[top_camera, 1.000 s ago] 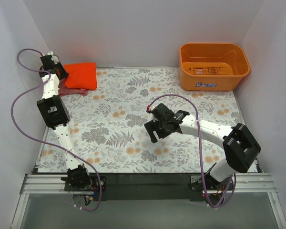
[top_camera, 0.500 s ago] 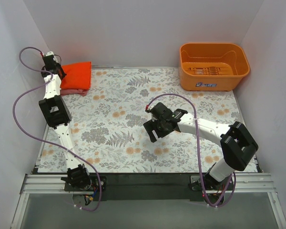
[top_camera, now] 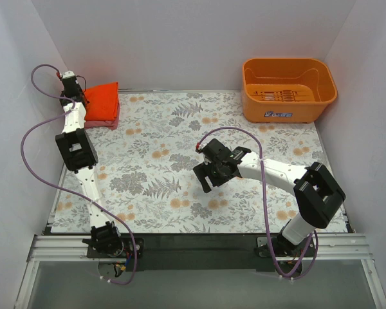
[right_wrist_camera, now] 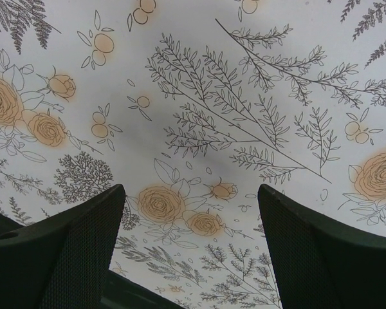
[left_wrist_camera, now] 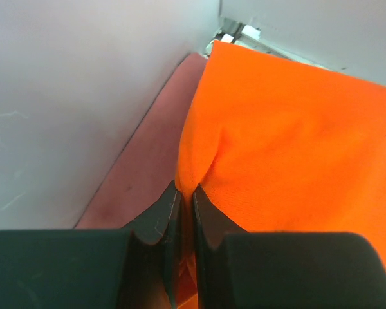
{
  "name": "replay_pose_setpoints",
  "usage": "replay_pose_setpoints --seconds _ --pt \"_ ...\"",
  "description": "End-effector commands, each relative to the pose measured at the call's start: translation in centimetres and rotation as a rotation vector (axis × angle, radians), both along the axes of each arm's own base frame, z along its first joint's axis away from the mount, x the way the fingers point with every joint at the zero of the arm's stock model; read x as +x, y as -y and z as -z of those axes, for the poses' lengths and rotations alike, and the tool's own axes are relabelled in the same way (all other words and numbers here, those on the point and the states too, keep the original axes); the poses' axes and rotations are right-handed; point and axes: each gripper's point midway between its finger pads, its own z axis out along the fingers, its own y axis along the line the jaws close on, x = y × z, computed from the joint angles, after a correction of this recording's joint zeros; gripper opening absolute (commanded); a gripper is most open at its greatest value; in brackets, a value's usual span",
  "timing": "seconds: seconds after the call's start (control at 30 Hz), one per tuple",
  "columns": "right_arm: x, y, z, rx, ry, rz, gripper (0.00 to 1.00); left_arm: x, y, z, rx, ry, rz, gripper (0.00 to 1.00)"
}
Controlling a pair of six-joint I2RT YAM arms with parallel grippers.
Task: Fold and stack the t-shirts
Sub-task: Neatly place the folded tshirt to the corner, then reset both grippers
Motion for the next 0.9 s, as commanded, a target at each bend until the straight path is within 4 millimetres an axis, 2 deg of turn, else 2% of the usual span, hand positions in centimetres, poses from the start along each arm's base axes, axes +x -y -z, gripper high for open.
replay_pose_setpoints --seconds 0.0,0.1,0.23,0.37,0.47,0.5,0.53,0.57,0.6,0.63,0.67,0.73,0.83,0.87 --pt "0.6 -0.5 -1.0 0.015 0.011 0.006 0.9 -0.5 -2.5 -2.0 0.076 0.037 -0.083 0.0" --pt "0.5 -0.5 -0.7 0.012 0.001 0.012 0.9 -0.3 -2.3 -1.9 0.062 0.046 -0.085 0.0" --pt "0.2 -0.5 -0.3 0.013 -0.018 0.018 0.9 -0.9 -3.1 -1.9 0.101 0.03 -0.121 0.0" --pt "0.2 -0.2 -0.3 0.005 -0.011 0.021 0.9 -0.8 -3.2 -3.1 0.112 0.053 -0.127 0.06" --pt "0.3 -0.3 -0.4 0.01 -0.01 0.025 0.9 -0.3 -2.5 -3.5 0.088 0.074 -0.098 0.31" --pt "0.4 -0.4 -0.5 0.008 -0.003 0.025 0.9 -0.2 -2.3 -3.6 0.084 0.078 -0.094 0.42" --pt "0.5 -0.3 -0.4 0.006 -0.003 0.029 0.9 -0.1 -1.9 -4.1 0.078 0.087 -0.082 0.48" --pt "0.6 -0.3 -0.5 0.005 0.002 0.031 0.9 -0.1 -1.4 -3.7 0.072 0.077 -0.066 0.54" --pt "0.8 -0.4 -0.7 0.003 0.013 0.038 0.9 -0.2 -1.1 -3.7 0.069 0.075 -0.057 0.67" --pt "1.0 -0.3 -0.8 0.001 0.02 0.042 0.91 -0.2 -0.8 -3.9 0.067 0.076 -0.055 0.73" --pt "1.1 -0.2 -0.9 0.0 0.026 0.046 0.91 -0.2 -0.5 -5.0 0.056 0.102 -0.057 0.77" --pt "1.7 0.0 -1.4 -0.007 0.062 0.067 0.91 -0.8 0.3 -5.1 0.029 0.101 -0.053 0.83" --pt "2.8 0.9 -2.1 -0.028 0.114 0.113 0.93 -1.4 2.7 -7.2 -0.02 0.153 -0.027 0.84" --pt "3.3 1.2 -2.4 -0.03 0.127 0.128 0.94 -1.3 4.3 -8.2 -0.036 0.176 -0.007 0.84"
